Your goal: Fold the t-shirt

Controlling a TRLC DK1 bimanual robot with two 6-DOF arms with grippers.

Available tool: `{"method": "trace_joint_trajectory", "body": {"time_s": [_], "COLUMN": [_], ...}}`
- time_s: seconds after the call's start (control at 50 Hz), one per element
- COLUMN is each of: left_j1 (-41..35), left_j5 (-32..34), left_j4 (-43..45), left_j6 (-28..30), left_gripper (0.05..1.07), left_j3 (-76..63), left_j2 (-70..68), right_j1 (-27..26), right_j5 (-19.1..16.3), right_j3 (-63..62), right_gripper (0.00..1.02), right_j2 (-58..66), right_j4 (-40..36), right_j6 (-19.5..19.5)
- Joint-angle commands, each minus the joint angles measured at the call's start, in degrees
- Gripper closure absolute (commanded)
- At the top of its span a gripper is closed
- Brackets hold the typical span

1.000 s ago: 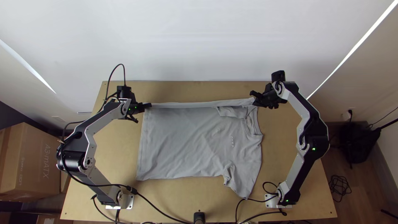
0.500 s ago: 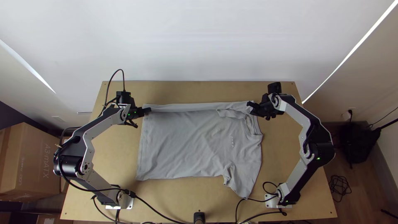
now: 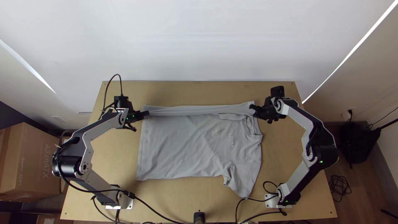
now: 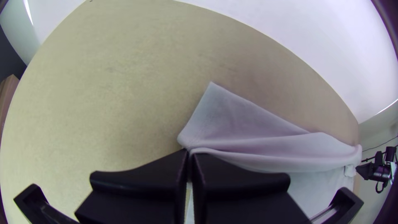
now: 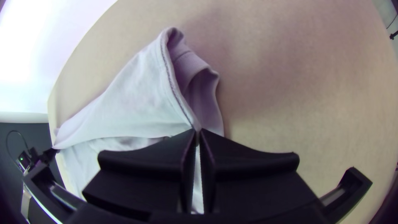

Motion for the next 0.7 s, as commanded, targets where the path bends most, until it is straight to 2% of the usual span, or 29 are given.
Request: {"method": "trace_joint_trajectory", "body": {"time_s": [0.0, 0.04, 0.12, 0.26, 0.28, 0.32, 0.38, 0.44, 0.48, 0.56, 0.68], "left_j1": [0.7, 0.7, 0.43, 0.08, 0.08, 0.35, 0.43, 0.61, 0.87, 1.4, 2.46], "left_j5": [-0.66, -0.66, -0.66, 0.49, 1.89, 3.56, 3.83, 3.83, 3.83, 3.83, 4.18], "left_j4": [2.68, 4.09, 4.53, 3.65, 3.56, 3.03, 2.15, 1.89, 1.89, 1.01, -1.8], "left_j6": [-0.78, -0.87, -1.22, -1.22, -1.22, -1.13, -0.69, -0.16, 0.01, 0.01, 0.28], "left_gripper": [1.04, 0.99, 0.74, 0.48, 0.42, 0.3, 0.2, 0.18, 0.17, 0.17, 0.17], "left_j3": [-3.77, -5.17, -6.93, -7.98, -7.98, -7.98, -7.9, -8.25, -8.6, -8.69, -8.34], "left_j2": [-2.47, -3.09, -3.88, -5.11, -5.28, -5.64, -6.51, -8.1, -9.33, -11.7, -16.97], "right_j1": [-0.66, -0.58, -0.49, -1.01, -1.19, -1.63, -1.98, -2.6, -3.56, -4.88, -7.25], "right_j5": [1.42, 1.42, 1.78, 2.04, 2.04, 2.04, 2.13, 2.13, 1.95, 1.69, -1.12], "right_j3": [-3.34, -4.31, -7.38, -10.37, -10.55, -10.99, -11.25, -12.04, -13.01, -12.57, -14.41], "right_gripper": [1.0, 1.0, 1.0, 0.97, 0.92, 0.73, 0.49, 0.19, 0.06, 0.04, 0.04], "right_j2": [-2.32, -2.85, -5.05, -8.39, -8.82, -9.97, -11.72, -14.1, -15.5, -18.4, -26.4], "right_j4": [0.64, 1.16, 3.71, 4.59, 4.59, 4.42, 3.36, 2.04, 1.16, -4.37, -10.26], "right_j6": [0.12, 0.21, 0.56, 1.0, 1.0, 1.0, 0.83, 0.83, 1.0, 1.0, 1.0]}}
